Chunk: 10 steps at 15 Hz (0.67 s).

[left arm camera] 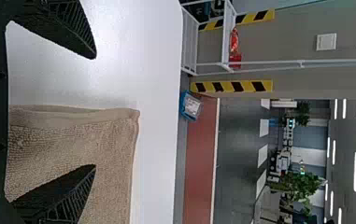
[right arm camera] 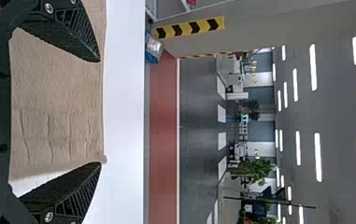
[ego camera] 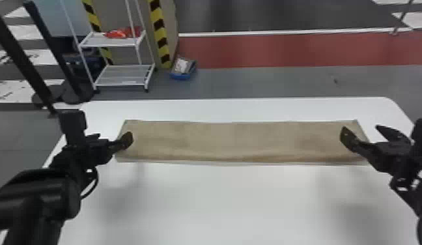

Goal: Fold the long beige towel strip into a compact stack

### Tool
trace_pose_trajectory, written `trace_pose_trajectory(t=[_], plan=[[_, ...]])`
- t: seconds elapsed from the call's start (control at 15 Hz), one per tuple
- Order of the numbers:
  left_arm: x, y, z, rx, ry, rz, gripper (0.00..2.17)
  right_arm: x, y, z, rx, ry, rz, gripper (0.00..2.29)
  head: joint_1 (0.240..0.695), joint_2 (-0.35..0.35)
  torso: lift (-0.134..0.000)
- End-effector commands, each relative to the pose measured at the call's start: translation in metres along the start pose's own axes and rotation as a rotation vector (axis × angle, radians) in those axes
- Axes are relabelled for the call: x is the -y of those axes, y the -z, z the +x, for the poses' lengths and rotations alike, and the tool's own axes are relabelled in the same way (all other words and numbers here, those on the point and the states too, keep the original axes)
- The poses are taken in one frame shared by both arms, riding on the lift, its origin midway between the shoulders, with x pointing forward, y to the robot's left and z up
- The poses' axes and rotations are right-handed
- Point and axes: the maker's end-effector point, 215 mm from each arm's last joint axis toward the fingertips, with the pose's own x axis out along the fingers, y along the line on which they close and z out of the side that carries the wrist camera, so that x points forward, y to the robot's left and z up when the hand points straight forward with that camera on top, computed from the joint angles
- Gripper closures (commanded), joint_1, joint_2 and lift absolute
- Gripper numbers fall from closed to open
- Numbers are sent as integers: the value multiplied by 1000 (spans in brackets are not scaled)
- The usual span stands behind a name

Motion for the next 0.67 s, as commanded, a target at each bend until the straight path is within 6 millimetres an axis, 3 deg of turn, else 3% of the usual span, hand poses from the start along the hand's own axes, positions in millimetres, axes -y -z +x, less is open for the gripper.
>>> trace_pose_trajectory(t=[0.0, 0.2, 0.47, 0.6], plan=[[-3, 9, -1, -17, -5, 7, 39, 41, 7, 12, -62, 39, -4, 113, 695, 44, -117], [0, 22, -3, -42, 14, 8, 39, 45, 32, 10, -147, -4, 48, 188, 695, 12, -117], [6, 34, -4, -83, 26, 7, 39, 34, 66, -1, -254, -40, 99, 252, 695, 3, -117], [5, 37, -6, -88, 33, 1, 39, 31, 68, -10, -269, -67, 126, 525, 695, 2, -117]])
